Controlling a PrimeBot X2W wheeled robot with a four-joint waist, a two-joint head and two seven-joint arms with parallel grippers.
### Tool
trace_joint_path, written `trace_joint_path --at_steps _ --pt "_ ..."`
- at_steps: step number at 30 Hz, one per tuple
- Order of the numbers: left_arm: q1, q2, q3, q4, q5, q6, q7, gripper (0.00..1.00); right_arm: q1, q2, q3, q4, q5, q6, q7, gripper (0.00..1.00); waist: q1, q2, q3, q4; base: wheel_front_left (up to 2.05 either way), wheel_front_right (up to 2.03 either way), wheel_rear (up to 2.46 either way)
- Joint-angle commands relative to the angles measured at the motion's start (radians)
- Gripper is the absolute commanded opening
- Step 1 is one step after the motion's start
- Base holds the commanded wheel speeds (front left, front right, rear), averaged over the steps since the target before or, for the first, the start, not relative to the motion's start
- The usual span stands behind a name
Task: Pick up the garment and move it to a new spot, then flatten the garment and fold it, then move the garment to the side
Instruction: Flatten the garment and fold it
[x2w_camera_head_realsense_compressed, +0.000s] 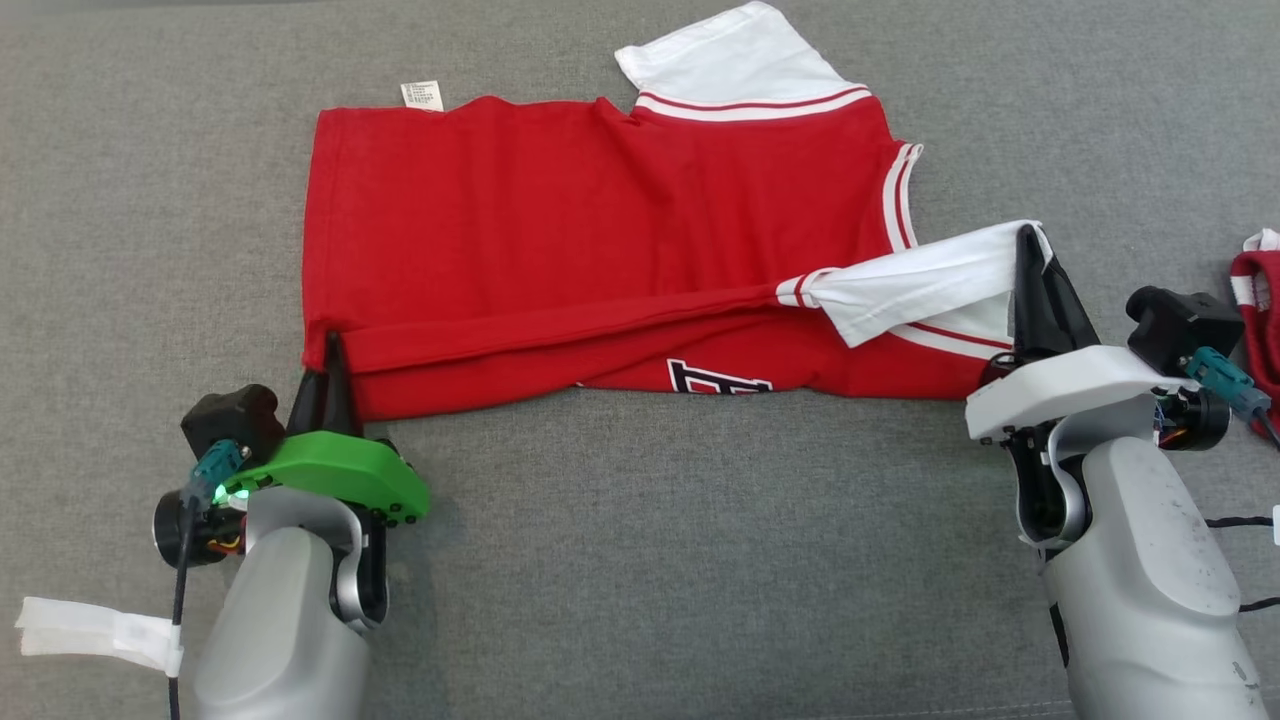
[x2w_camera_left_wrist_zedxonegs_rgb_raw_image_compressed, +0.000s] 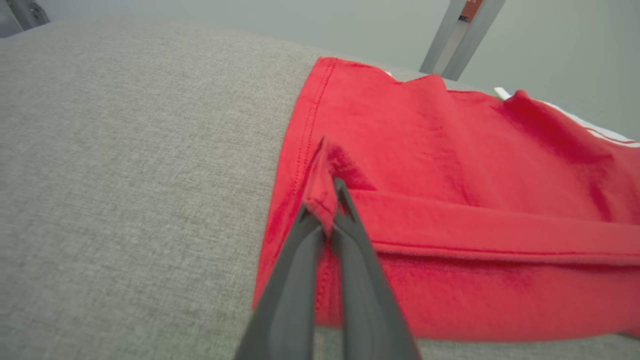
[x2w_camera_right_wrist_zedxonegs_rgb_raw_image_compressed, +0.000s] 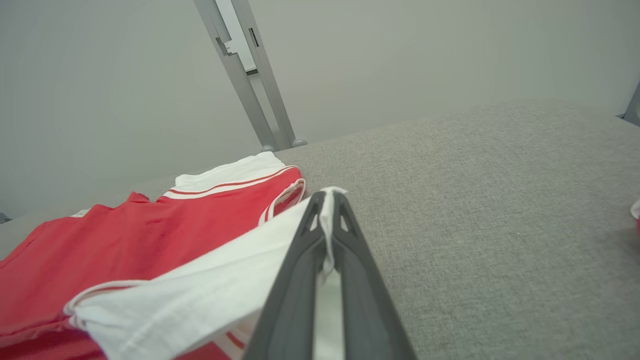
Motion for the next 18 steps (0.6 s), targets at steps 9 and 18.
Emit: trace_joint_path --at_steps 9,18 --pt "0.077 0.007 0.041 -0.119 0.007 0.022 0.000 1.00 0.065 0.000 -0.008 -0.093 0.021 -0.002 -0.002 1.00 0.0000 0.0000 -0.011 0.008 0.00 0.00 0.00" --pt "0.121 0.007 0.041 -0.084 -0.001 -0.039 0.000 1.00 0.174 0.001 -0.008 -0.135 0.038 -0.002 -0.002 1.00 0.0000 0.0000 0.004 -0.005 0.00 0.00 0.00"
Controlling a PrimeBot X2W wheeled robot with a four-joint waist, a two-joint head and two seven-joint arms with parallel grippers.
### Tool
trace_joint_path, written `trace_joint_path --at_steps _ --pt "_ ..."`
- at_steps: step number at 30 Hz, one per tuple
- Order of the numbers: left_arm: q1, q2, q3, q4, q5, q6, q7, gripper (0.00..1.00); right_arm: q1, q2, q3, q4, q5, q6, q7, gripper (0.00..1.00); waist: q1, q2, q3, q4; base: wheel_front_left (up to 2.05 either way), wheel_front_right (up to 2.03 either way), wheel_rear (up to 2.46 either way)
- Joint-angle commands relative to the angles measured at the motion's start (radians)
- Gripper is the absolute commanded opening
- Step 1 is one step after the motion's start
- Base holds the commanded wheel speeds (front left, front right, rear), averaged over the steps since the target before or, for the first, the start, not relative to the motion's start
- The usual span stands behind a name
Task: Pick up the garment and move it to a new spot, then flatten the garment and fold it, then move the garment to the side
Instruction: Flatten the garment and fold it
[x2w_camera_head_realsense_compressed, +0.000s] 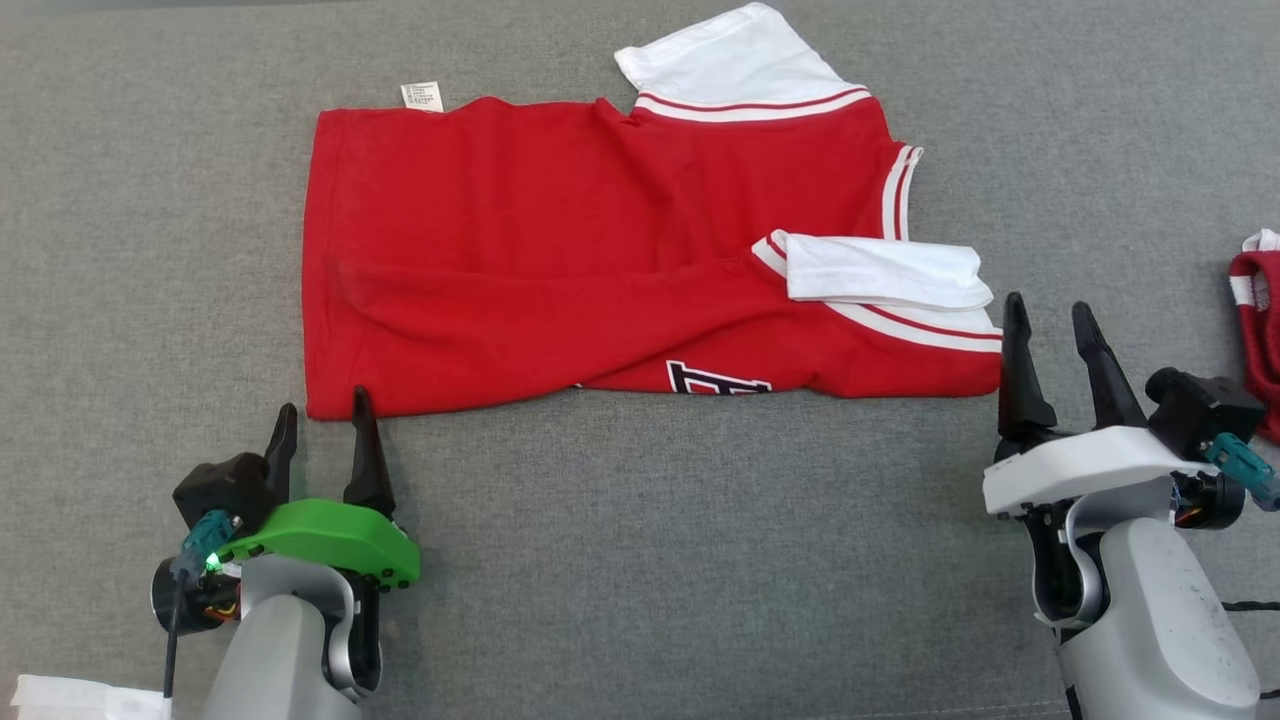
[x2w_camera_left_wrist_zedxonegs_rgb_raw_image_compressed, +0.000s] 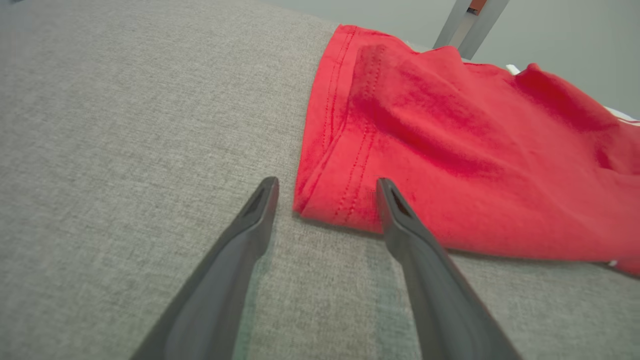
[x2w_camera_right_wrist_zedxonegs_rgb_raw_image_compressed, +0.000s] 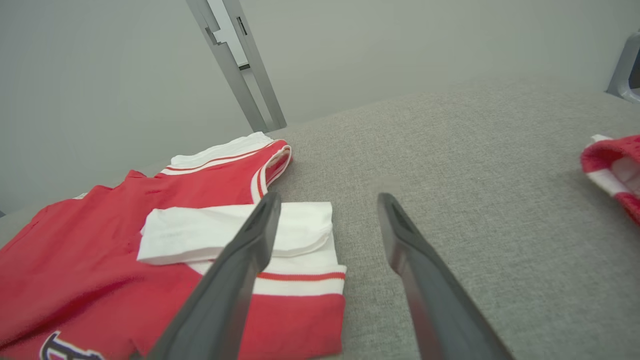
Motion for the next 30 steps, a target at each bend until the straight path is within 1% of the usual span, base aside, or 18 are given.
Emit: trace_joint_path --at_steps 1,5,11,12,13,14,17,21,26,27,28,29,30 --pt "-0.015 0.006 0.003 0.003 0.004 -0.009 0.000 1.00 0.016 -0.002 0.003 -0.005 0.008 -0.002 -0.002 1.00 0.0000 0.0000 0.008 -0.007 0.00 0.00 0.00" --pt "-0.034 0.005 0.005 0.018 0.023 -0.022 0.000 1.00 0.028 -0.002 0.022 -0.001 0.002 -0.002 -0.002 1.00 0.0000 0.0000 0.023 -0.019 0.00 0.00 0.00" --pt "-0.055 0.006 0.005 0.063 0.042 -0.024 0.001 1.00 0.043 -0.002 0.054 0.025 0.014 -0.002 -0.002 1.00 0.0000 0.0000 0.035 -0.033 0.00 0.00 0.00" --pt "-0.056 0.005 0.003 0.075 0.042 -0.026 0.001 0.88 0.044 -0.002 0.059 0.030 0.019 -0.002 -0.002 1.00 0.0000 0.0000 0.036 -0.034 0.00 0.00 0.00" --pt "-0.059 0.005 0.001 0.087 0.044 -0.029 0.002 0.09 0.044 -0.002 0.067 0.035 0.021 -0.002 -0.002 1.00 0.0000 0.0000 0.038 -0.035 0.00 0.00 0.00" --pt "-0.061 0.005 0.000 0.095 0.044 -0.034 0.003 0.00 0.045 -0.001 0.075 0.042 0.016 -0.002 -0.002 1.00 0.0000 0.0000 0.039 -0.035 0.00 0.00 0.00" --pt "-0.069 0.003 -0.003 0.116 0.042 -0.043 0.003 0.00 0.045 -0.002 0.110 0.077 0.012 -0.002 -0.002 1.00 0.0000 0.0000 0.044 -0.033 0.00 0.00 0.00" --pt "-0.082 0.003 0.000 0.129 0.034 -0.045 0.003 0.00 0.019 -0.002 0.120 0.089 0.021 -0.002 -0.002 1.00 0.0000 0.0000 0.054 -0.026 0.00 0.00 0.00" --pt "-0.094 0.003 -0.003 0.128 0.034 -0.052 0.004 0.00 -0.010 -0.002 0.143 0.135 0.005 -0.002 -0.001 1.00 0.0000 0.0000 0.062 -0.014 0.00 0.00 0.00" --pt "-0.095 0.003 -0.003 0.124 0.035 -0.052 0.004 0.00 -0.014 -0.001 0.152 0.144 0.000 -0.001 -0.001 0.40 0.0000 0.0000 0.063 -0.011 0.00 0.00 0.00" --pt "-0.094 0.003 -0.001 0.118 0.035 -0.051 0.004 0.00 -0.016 -0.001 0.154 0.149 -0.001 -0.001 0.000 0.05 0.0000 0.0000 0.064 -0.009 0.00 0.00 0.00" --pt "-0.092 0.003 0.004 0.112 0.032 -0.049 0.004 0.00 -0.019 -0.001 0.159 0.150 -0.004 -0.001 0.000 0.00 0.0000 0.0000 0.064 -0.008 0.00 0.00 0.00" --pt "-0.089 0.004 0.008 0.105 0.030 -0.048 0.004 0.00 -0.021 -0.001 0.159 0.150 -0.008 -0.001 0.000 0.00 0.0000 0.0000 0.063 -0.006 0.00 0.00 0.00"
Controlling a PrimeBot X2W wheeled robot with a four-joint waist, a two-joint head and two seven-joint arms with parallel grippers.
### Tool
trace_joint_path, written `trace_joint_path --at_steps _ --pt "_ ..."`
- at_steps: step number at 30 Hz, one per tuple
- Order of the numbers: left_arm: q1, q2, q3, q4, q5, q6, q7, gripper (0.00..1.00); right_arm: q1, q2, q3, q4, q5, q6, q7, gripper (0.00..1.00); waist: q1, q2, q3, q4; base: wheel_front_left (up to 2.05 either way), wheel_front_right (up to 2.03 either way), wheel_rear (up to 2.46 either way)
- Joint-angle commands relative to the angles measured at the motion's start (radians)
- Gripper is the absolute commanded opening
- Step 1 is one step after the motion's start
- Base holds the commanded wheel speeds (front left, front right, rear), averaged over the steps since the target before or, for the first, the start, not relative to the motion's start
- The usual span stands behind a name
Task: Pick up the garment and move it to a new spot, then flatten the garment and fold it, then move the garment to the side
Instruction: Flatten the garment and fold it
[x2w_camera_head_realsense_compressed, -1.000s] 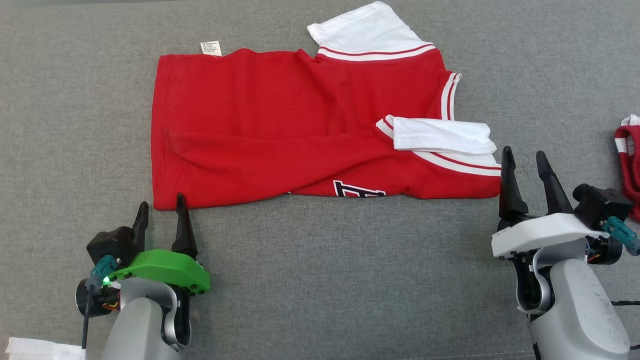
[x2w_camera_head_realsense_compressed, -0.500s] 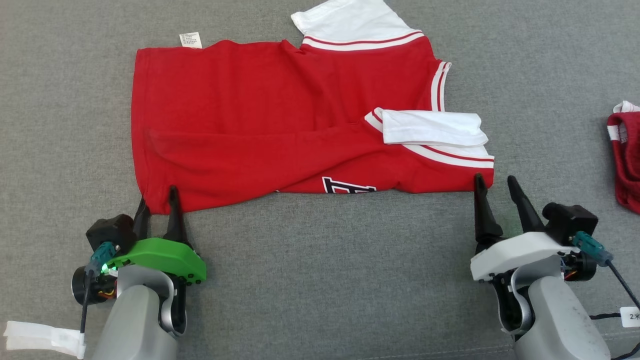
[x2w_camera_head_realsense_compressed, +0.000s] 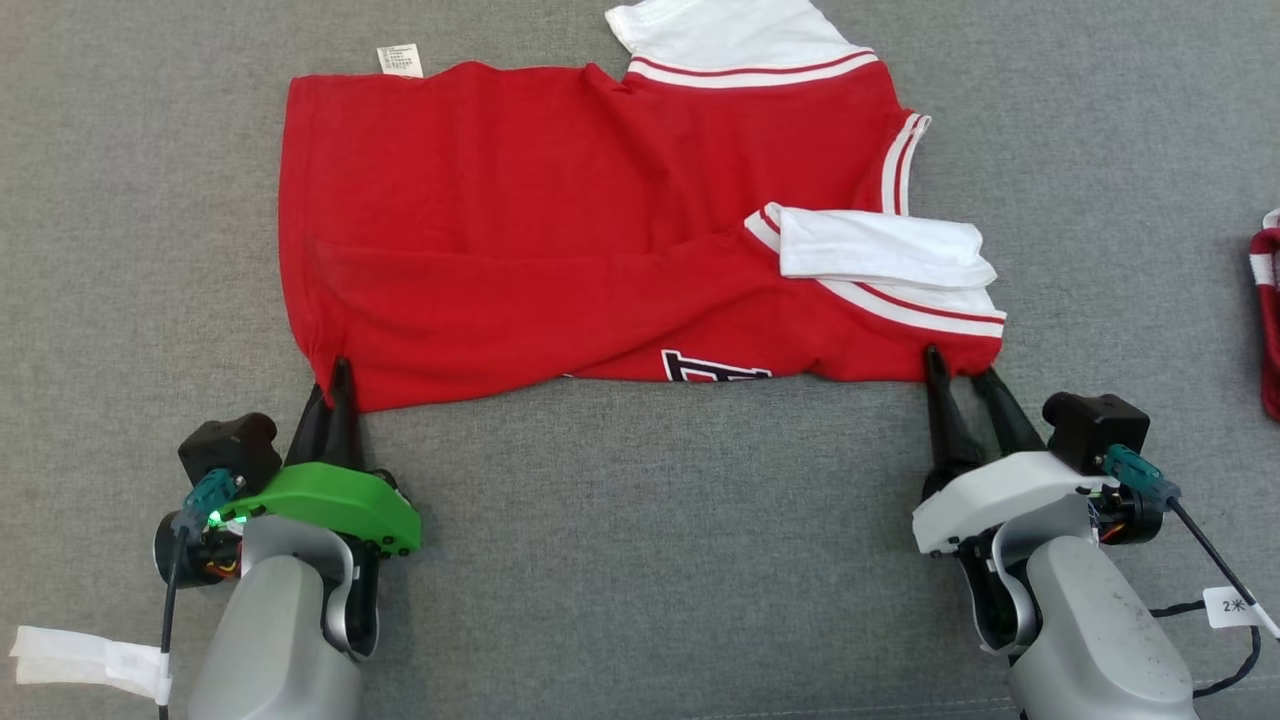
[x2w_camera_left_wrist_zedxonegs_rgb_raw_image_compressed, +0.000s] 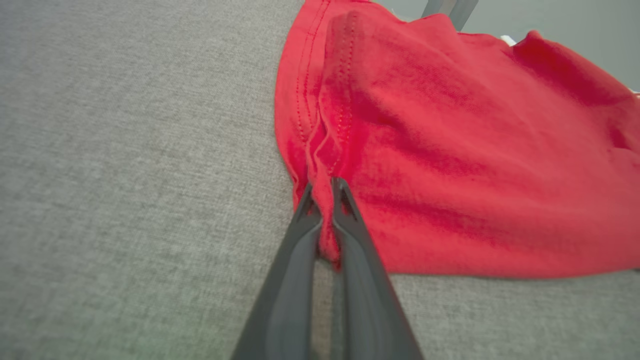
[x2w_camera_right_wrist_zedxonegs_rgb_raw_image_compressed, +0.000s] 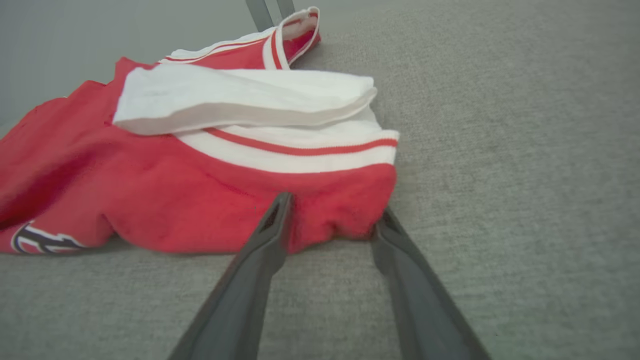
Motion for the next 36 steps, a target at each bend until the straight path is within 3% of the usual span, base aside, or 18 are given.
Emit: trace_joint_path --at_steps 1,6,8,19,20,21,22,23,31,36 --pt "0.006 0.004 0.012 -0.002 -0.006 0.006 0.008 0.00 -0.002 0.000 0.001 0.007 -0.009 -0.001 0.003 0.00 0.0000 0.0000 -0.003 0.003 0.00 0.00 0.00" --pt "0.033 0.005 0.047 -0.059 -0.013 0.014 0.005 0.00 0.018 -0.001 -0.024 -0.005 -0.024 -0.001 0.002 0.00 0.0000 0.0000 -0.031 0.010 0.00 0.00 0.00" --pt "0.104 0.005 0.109 -0.139 -0.022 0.029 0.005 0.00 0.054 -0.018 -0.048 -0.008 -0.001 -0.002 0.002 0.00 0.0000 0.0000 -0.104 0.021 0.00 0.00 0.00" --pt "0.318 0.007 0.082 -0.159 -0.034 0.030 0.004 0.00 0.198 -0.069 0.003 -0.013 0.092 -0.003 0.002 0.00 0.0000 0.0000 -0.230 0.043 0.00 0.00 0.00" --pt "0.328 0.007 0.074 -0.158 -0.039 0.034 0.004 0.00 0.207 -0.071 0.014 -0.006 0.096 -0.003 0.002 0.11 0.0000 0.0000 -0.230 0.044 0.00 0.00 0.00" --pt "0.331 0.007 0.068 -0.162 -0.042 0.037 0.004 0.26 0.209 -0.070 0.024 -0.001 0.098 -0.003 0.002 0.50 0.0000 0.0000 -0.227 0.044 0.00 0.00 0.00" --pt "0.332 0.007 0.061 -0.161 -0.051 0.039 0.004 0.87 0.204 -0.068 0.020 0.002 0.107 -0.002 0.002 1.00 0.0000 0.0000 -0.223 0.044 0.00 0.00 0.00" --pt "0.328 0.006 0.056 -0.161 -0.060 0.041 0.004 1.00 0.200 -0.064 0.014 0.003 0.113 -0.002 0.002 1.00 0.0000 0.0000 -0.218 0.045 0.00 0.00 0.00" --pt "0.198 0.004 0.046 -0.192 -0.024 0.060 0.004 1.00 0.109 -0.051 0.001 -0.052 0.077 -0.001 0.002 1.00 0.0000 0.0000 -0.137 0.034 0.00 0.00 0.00" --pt "0.017 0.031 0.064 -0.073 0.024 0.043 0.005 1.00 0.014 -0.051 0.020 -0.072 0.053 -0.001 0.002 1.00 0.0000 0.0000 -0.063 0.006 0.00 0.00 0.00"
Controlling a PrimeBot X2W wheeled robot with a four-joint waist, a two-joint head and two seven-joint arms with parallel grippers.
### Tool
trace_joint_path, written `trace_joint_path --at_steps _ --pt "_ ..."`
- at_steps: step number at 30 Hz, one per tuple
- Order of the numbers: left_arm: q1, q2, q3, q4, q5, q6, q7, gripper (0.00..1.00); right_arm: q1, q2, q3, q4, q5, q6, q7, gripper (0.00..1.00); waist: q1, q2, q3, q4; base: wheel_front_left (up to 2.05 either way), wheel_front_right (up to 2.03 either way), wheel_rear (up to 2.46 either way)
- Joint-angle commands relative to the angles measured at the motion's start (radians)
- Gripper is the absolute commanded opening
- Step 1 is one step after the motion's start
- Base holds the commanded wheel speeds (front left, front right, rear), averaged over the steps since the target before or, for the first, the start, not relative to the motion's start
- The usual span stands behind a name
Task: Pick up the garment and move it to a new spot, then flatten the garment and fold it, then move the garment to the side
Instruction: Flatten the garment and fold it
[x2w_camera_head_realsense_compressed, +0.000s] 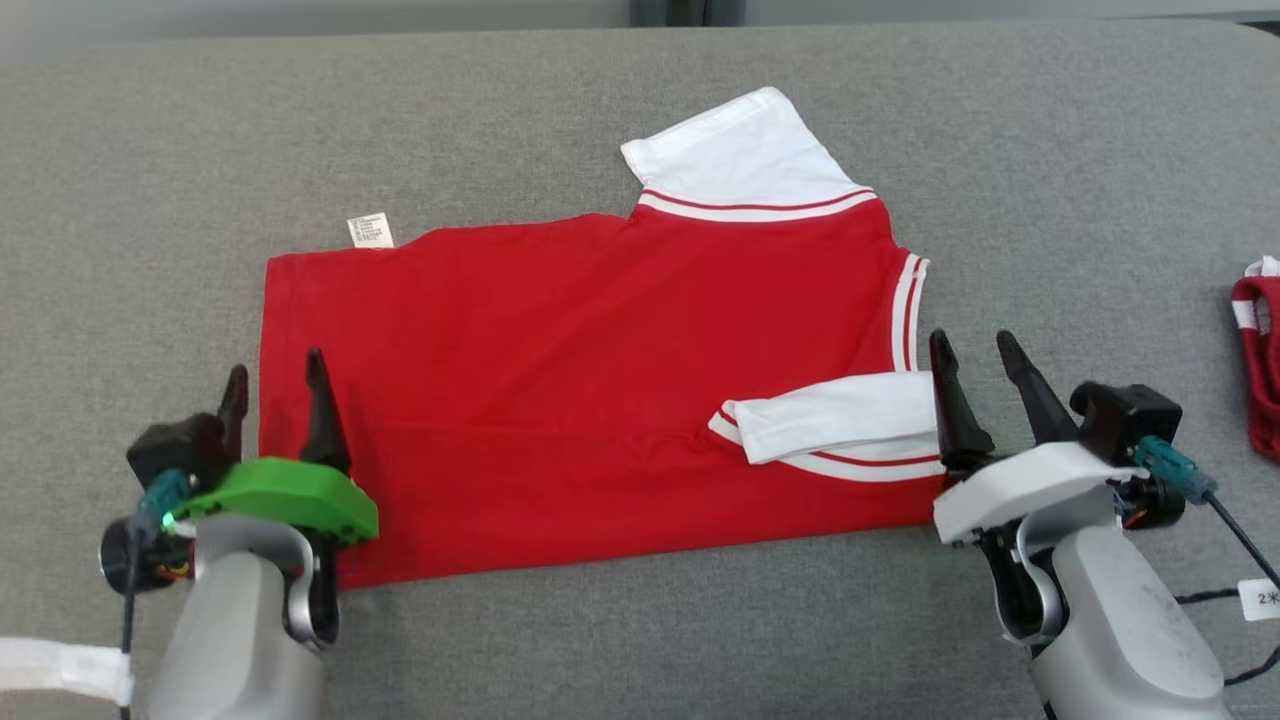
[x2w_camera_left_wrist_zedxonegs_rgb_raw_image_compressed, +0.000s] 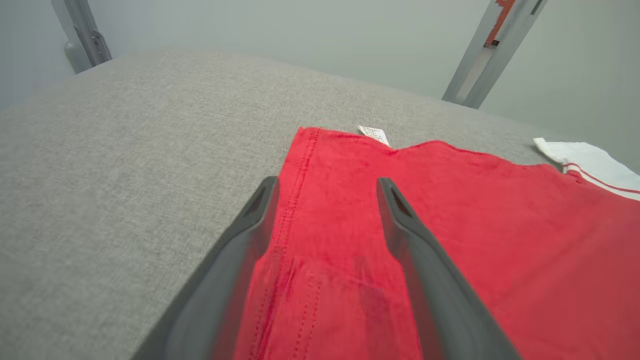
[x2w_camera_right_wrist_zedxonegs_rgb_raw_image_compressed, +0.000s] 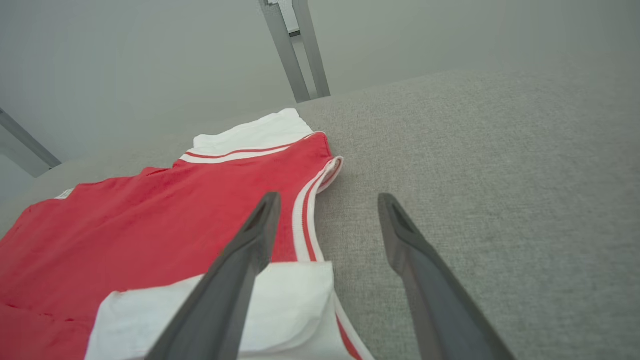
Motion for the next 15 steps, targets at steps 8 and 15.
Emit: trace_joint_path --at_steps 8,15 --pt "-0.301 0.083 0.009 0.281 -0.020 -0.048 0.024 1.00 -0.125 -0.007 0.044 -0.011 0.001 -0.002 0.000 1.00 0.0000 0.0000 0.155 -0.067 0.00 0.00 0.00" --pt "-0.425 0.130 -0.008 0.421 -0.005 -0.063 0.026 1.00 -0.180 -0.016 0.056 -0.034 0.003 -0.002 0.000 1.00 0.0000 0.0000 0.211 -0.083 0.00 0.00 0.00"
